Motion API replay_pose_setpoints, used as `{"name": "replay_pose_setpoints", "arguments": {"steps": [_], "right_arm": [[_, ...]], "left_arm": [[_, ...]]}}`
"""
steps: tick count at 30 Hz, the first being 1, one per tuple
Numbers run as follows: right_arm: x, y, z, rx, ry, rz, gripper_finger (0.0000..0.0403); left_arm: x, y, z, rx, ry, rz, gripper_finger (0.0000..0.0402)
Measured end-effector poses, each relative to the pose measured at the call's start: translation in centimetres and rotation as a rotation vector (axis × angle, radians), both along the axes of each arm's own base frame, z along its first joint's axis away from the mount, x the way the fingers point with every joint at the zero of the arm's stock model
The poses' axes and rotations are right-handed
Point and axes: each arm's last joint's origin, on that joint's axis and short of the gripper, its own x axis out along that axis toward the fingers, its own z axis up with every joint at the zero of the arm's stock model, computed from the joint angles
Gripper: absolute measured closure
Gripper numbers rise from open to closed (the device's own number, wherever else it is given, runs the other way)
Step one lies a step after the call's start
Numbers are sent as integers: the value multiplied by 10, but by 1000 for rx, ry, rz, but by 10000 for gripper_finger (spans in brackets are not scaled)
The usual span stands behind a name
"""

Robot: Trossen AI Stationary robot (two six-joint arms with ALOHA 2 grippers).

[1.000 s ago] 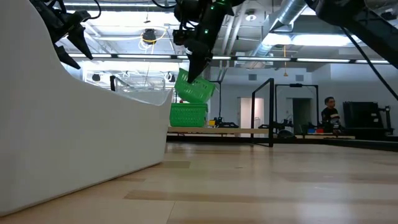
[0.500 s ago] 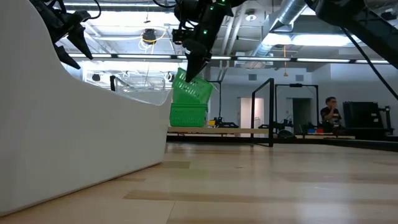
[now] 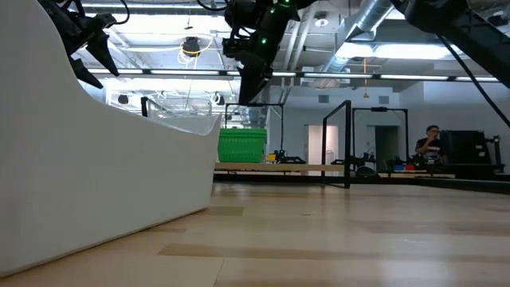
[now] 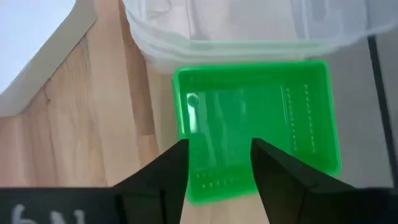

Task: Stack baskets on shelf by color
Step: Put the top white bin on the shelf

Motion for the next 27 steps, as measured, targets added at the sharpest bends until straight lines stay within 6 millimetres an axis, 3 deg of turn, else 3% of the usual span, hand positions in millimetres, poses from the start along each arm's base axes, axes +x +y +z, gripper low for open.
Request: {"name": "replay_pose_setpoints", "arguments": {"steps": [3,8,12,15,19,27], "right_arm": [[-9,11,13,76,-12,-18,204],[-21,53,34,303,-19,44,202],[-14,89,35,288,-14,184,205],[-1,115,26,207,-9,347,206],[19,142,-1,135,20,556,205],[44,175,-38,8,36,848,213]], "left_arm": [[0,0,0,0,0,0,189],[0,0,0,-6,2,-1,189],[0,0,0,-5,2,-1,189],[0,0,0,-5,2,0,189],[0,0,0,-5,2,0,189],[0,0,0,-6,3,1,189]]}}
